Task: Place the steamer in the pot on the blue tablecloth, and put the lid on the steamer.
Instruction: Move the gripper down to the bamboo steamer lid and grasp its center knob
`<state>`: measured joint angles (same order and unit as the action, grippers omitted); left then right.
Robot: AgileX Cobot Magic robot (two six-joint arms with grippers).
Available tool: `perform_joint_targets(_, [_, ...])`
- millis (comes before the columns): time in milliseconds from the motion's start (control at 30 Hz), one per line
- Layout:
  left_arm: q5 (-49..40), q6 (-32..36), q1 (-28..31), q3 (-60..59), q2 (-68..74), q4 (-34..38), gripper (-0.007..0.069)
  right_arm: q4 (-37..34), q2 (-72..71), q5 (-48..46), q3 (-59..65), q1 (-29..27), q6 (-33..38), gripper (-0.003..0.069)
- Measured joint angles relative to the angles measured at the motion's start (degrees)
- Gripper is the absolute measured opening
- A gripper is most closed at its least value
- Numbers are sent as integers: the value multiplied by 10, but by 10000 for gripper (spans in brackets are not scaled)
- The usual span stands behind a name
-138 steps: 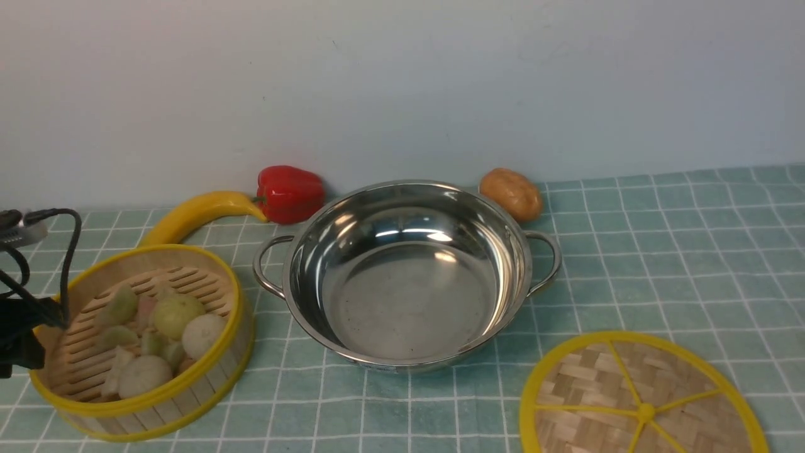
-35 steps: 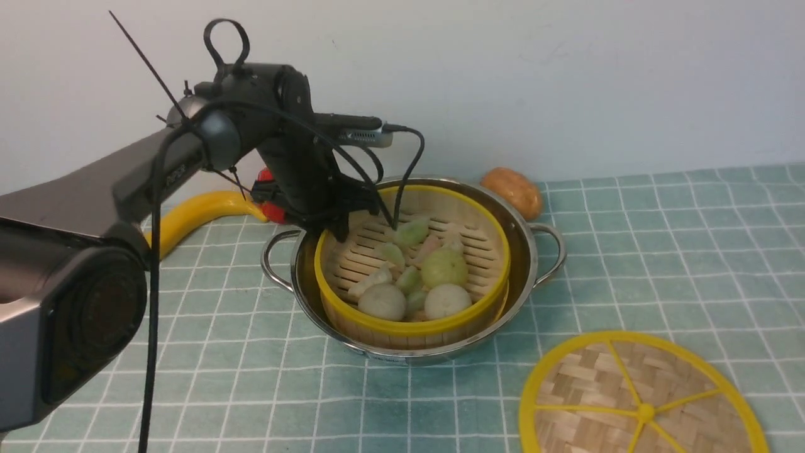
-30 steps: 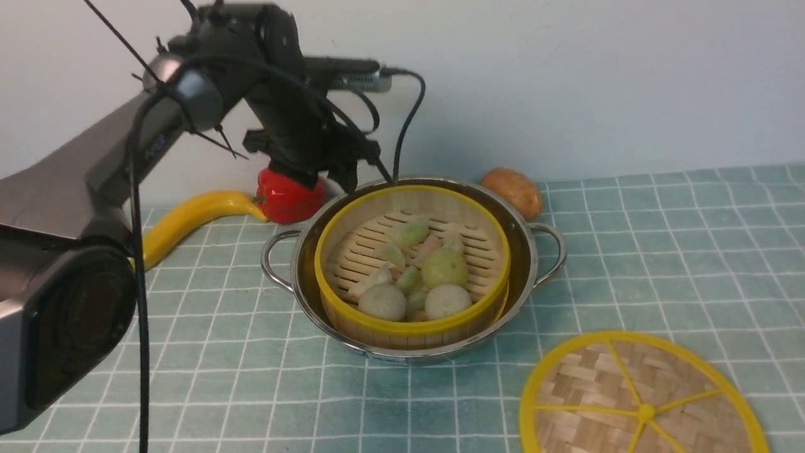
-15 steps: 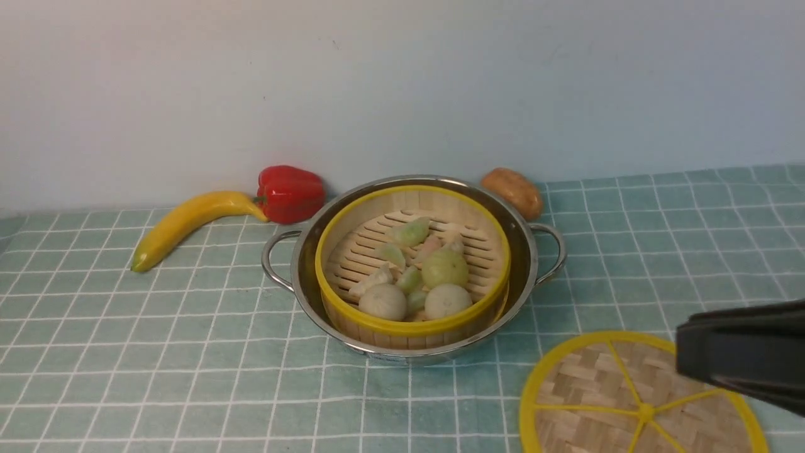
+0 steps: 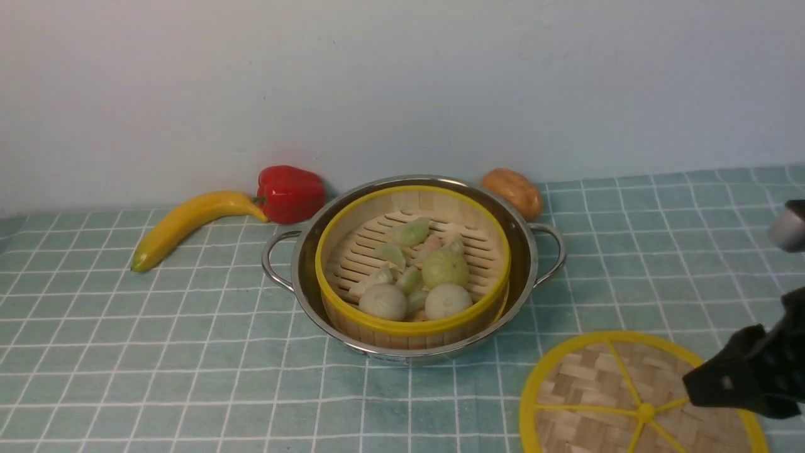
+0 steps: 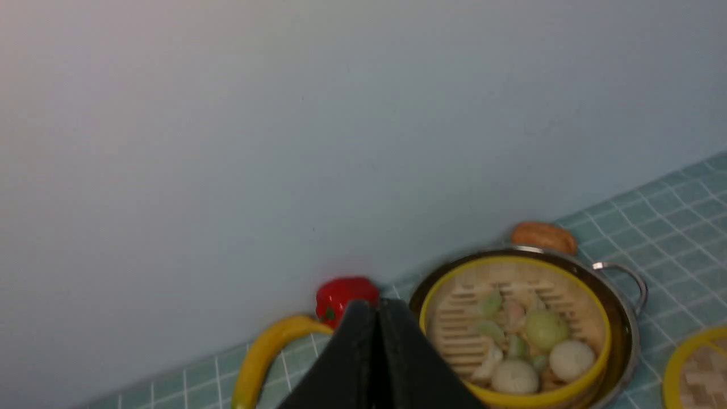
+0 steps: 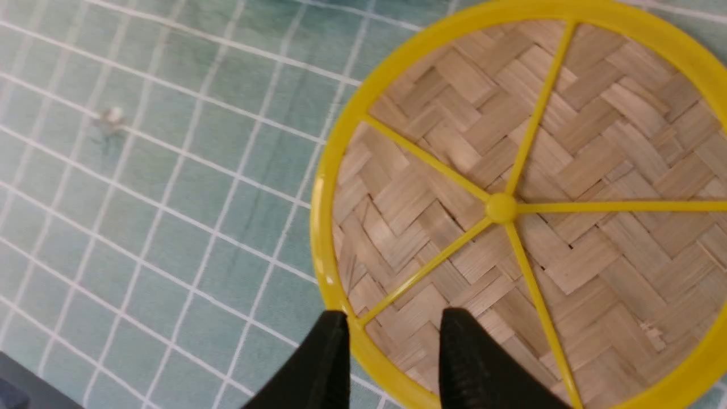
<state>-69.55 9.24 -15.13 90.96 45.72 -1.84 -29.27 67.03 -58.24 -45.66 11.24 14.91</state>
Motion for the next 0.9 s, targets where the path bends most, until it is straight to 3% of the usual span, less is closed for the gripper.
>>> perform_joint_targets(133, [19, 0, 0, -145, -121, 7, -22, 47, 37, 29, -24, 82, -59, 243])
perform_joint_targets(233, [67, -5, 0, -295, -242, 15, -22, 176, 80, 37, -51, 153, -196, 243])
perform_joint_targets(400, [97, -28, 0, -421, -328, 29, -22, 326, 139, 27, -56, 172, -331, 243])
perform_joint_targets(633, [130, -45, 0, -507, -378, 85, -19, 337, 213, 56, -56, 172, -335, 243])
perform_joint_targets(900, [155, -35, 0, -513, -378, 127, -11, 326, 261, 104, -58, 172, -327, 243])
